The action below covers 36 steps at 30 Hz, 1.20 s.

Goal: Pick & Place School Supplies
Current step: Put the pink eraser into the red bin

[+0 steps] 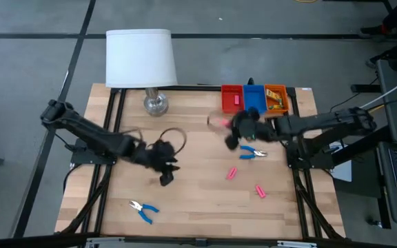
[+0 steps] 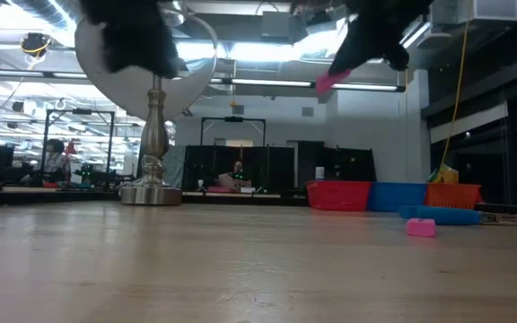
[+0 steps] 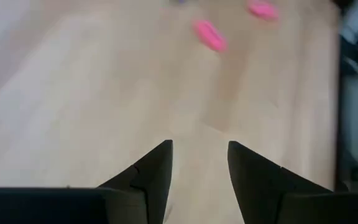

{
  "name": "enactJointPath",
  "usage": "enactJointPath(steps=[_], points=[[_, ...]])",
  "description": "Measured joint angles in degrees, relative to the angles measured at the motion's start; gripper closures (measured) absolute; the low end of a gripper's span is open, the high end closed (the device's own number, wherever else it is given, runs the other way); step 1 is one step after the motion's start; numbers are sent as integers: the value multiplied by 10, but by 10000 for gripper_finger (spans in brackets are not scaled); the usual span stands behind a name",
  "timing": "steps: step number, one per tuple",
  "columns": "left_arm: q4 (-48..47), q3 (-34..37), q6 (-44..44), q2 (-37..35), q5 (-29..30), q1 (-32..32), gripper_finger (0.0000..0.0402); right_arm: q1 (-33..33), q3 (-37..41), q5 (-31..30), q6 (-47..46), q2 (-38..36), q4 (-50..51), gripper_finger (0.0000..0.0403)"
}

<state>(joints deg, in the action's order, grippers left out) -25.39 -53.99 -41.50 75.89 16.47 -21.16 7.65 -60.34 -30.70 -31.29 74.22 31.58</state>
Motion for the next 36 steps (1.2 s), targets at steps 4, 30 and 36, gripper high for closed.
enactJointPath(steps=[4,30,36], points=[[-10,42,-116,-23,143,-61,260,-103,0,11,-56,0,-23,370],[44,68,-96,-23,376,-96,279,-432,0,178,41,231,-112,365],[64,68,-35,-23,376,-95,252,-436,0,180,47,211,-158,225]])
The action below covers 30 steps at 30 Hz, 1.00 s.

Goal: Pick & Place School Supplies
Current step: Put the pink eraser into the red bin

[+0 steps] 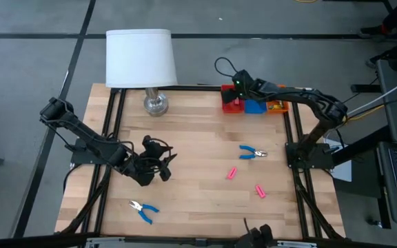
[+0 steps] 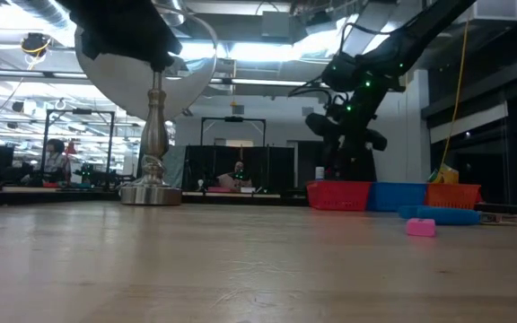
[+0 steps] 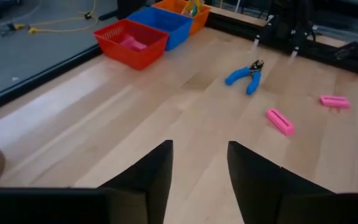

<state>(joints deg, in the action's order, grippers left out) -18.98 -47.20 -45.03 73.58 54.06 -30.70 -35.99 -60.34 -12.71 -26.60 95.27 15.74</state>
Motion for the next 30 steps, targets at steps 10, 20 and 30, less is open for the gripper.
enactJointPath(steps=[10,20,30], points=[[-3,0,61,0,-35,8,229,69,0,46,-3,-53,159,154],[-22,0,153,0,-82,37,230,380,0,79,-44,-167,320,222],[-11,0,177,0,-122,45,231,507,1,125,394,-71,372,260]])
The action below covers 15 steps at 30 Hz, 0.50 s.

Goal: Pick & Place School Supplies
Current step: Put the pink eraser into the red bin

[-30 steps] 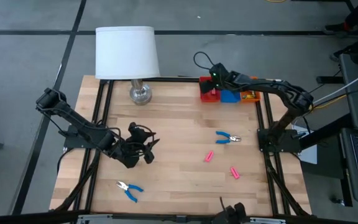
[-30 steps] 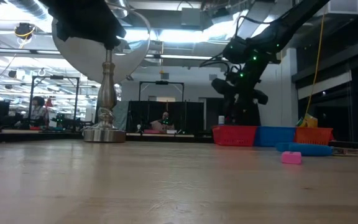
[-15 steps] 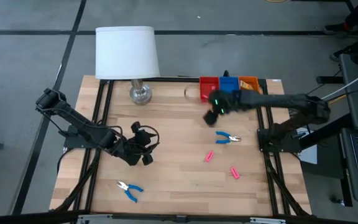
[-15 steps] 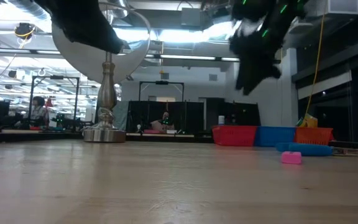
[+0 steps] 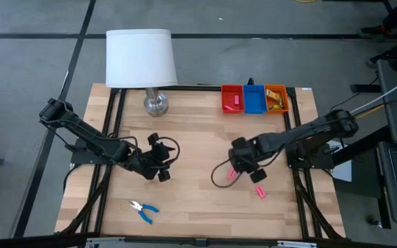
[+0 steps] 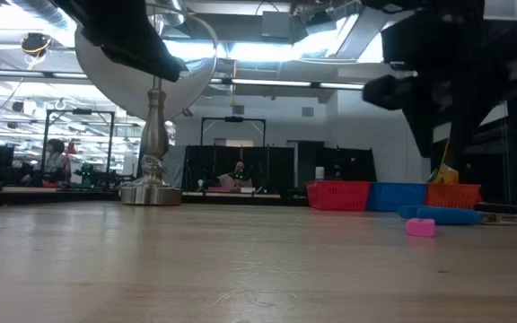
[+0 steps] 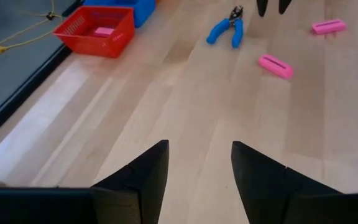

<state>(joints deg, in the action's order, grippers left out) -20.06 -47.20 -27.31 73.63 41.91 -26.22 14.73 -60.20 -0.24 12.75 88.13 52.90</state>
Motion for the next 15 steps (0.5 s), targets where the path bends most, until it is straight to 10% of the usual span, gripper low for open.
enactJointPath(steps=[6,15], points=[[6,0,-5,0,4,-9,231,2,0,-1,174,57,-77,261],[6,0,-14,0,6,-19,232,9,0,31,166,114,-103,261]])
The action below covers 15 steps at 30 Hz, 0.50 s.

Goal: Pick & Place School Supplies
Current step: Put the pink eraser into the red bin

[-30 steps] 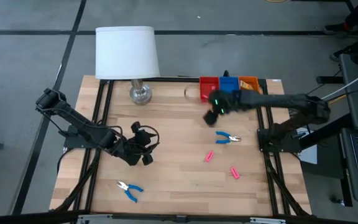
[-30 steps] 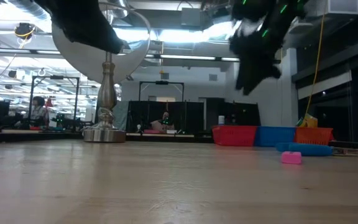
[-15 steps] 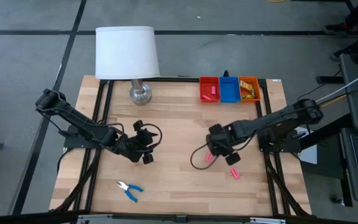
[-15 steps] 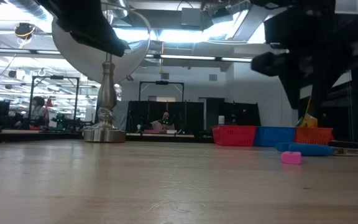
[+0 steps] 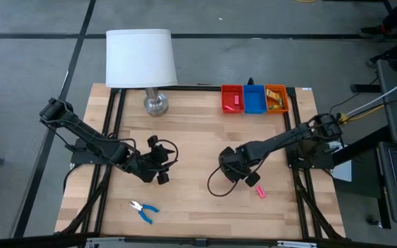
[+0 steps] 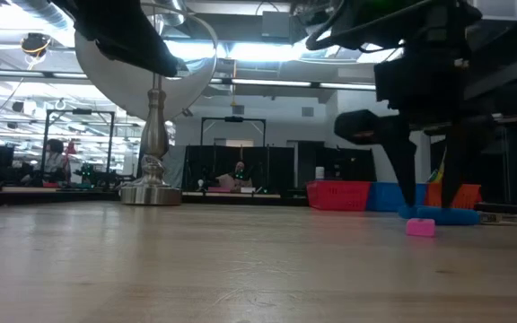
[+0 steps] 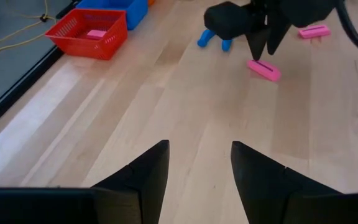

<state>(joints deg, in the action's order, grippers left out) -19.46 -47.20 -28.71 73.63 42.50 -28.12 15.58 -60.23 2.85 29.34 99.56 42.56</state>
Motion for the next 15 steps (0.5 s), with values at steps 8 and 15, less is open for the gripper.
enactJointPath(steps=[8,15], points=[[0,0,-1,0,-1,0,233,6,-1,0,-1,30,-25,261],[3,0,-5,0,-3,0,233,7,-2,3,-2,51,-39,261]])
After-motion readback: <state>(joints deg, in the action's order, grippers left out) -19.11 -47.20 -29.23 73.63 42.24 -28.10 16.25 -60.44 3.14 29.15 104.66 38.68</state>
